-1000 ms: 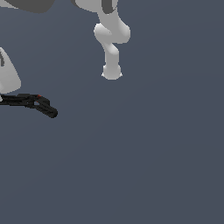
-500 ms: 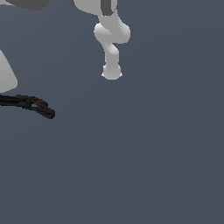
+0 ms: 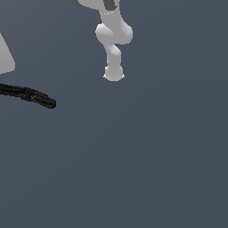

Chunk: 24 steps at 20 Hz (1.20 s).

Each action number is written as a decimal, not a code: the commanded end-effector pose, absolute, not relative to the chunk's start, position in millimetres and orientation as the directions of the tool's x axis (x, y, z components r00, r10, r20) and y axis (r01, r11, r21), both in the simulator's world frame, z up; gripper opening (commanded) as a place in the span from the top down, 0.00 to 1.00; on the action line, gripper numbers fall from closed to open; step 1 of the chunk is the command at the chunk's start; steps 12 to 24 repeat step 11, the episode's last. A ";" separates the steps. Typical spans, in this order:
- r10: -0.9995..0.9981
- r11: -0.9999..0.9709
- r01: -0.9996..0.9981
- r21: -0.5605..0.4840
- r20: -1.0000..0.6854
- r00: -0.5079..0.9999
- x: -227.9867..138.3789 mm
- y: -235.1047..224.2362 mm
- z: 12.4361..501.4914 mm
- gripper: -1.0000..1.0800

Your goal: Pick up the object and move it to a goal position.

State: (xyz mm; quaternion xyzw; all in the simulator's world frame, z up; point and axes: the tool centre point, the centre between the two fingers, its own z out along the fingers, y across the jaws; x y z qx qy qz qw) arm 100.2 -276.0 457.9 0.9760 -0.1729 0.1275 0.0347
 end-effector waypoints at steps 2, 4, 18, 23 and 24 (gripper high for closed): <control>-0.328 -0.938 -0.346 0.023 0.266 0.906 89.4 -271.3 484.3 1.00; -0.328 -0.938 -0.346 0.023 0.266 0.906 84.3 -269.0 495.9 1.00; -0.328 -0.938 -0.346 0.023 0.266 0.906 77.0 -265.8 512.7 1.00; -0.328 -0.938 -0.346 0.023 0.266 0.906 77.0 -265.8 512.7 1.00; -0.328 -0.938 -0.346 0.023 0.266 0.906 77.0 -265.8 512.7 1.00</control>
